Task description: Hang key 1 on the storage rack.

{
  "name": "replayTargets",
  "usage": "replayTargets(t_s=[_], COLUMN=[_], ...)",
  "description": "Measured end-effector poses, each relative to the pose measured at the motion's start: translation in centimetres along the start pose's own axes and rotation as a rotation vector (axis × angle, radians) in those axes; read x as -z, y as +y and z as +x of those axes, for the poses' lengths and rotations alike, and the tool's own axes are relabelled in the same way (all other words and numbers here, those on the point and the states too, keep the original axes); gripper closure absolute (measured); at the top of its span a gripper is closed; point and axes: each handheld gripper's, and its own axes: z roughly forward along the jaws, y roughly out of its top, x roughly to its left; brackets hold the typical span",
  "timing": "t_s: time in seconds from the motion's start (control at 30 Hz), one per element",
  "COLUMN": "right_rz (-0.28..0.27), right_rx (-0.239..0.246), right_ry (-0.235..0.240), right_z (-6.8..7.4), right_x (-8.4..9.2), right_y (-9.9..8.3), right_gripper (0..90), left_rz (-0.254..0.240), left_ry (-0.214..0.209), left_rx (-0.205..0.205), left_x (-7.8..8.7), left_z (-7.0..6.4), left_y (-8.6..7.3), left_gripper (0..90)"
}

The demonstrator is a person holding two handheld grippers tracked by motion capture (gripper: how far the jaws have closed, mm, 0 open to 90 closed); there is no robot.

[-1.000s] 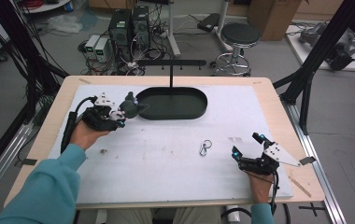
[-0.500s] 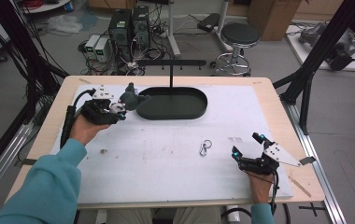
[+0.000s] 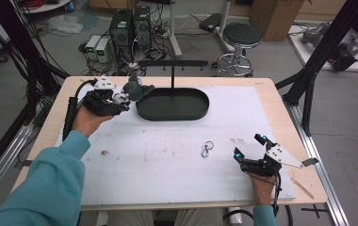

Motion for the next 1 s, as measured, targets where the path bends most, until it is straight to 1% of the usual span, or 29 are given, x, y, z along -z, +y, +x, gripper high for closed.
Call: replayTargets(t_s=[0.13, 0.27, 0.43, 0.7, 0.73, 0.77, 1.0], right_rz=[0.001, -0.001, -0.001, -0.002, -0.007, -0.001, -0.002], right_rx=[0.0, -0.001, -0.001, -0.003, 0.005, -0.004, -0.002], right_ry=[0.001, 0.003, 0.005, 0.006, 0.003, 0.005, 0.005], right_z=[0.0, 0.0, 0.0, 0.0, -0.1, 0.0, 0.0], right_x=[0.0, 0.0, 0.0, 0.0, 0.0, 0.0, 0.0], right_y=[0.0, 0.0, 0.0, 0.0, 0.0, 0.0, 0.0], right_gripper=[0.7, 0.7, 0.7, 0.7, 0.7, 0.7, 0.7], left_rz=[-0.014, -0.019, -0.041, -0.062, -0.068, -0.068, -0.07], left_ry=[0.003, 0.011, 0.02, 0.028, 0.025, 0.026, 0.024], left_rx=[-0.003, -0.016, -0.015, -0.003, -0.001, 0.001, 0.008], left_x=[0.0, 0.0, -0.2, -0.5, -0.5, -0.6, -1.3], left_z=[0.1, 0.2, 0.3, 0.7, 0.8, 0.9, 1.1], left_y=[0.6, 1.3, 2.0, 2.9, 3.0, 3.0, 3.3], left_gripper=[52.6, 52.6, 52.6, 52.6, 52.6, 52.6, 52.6])
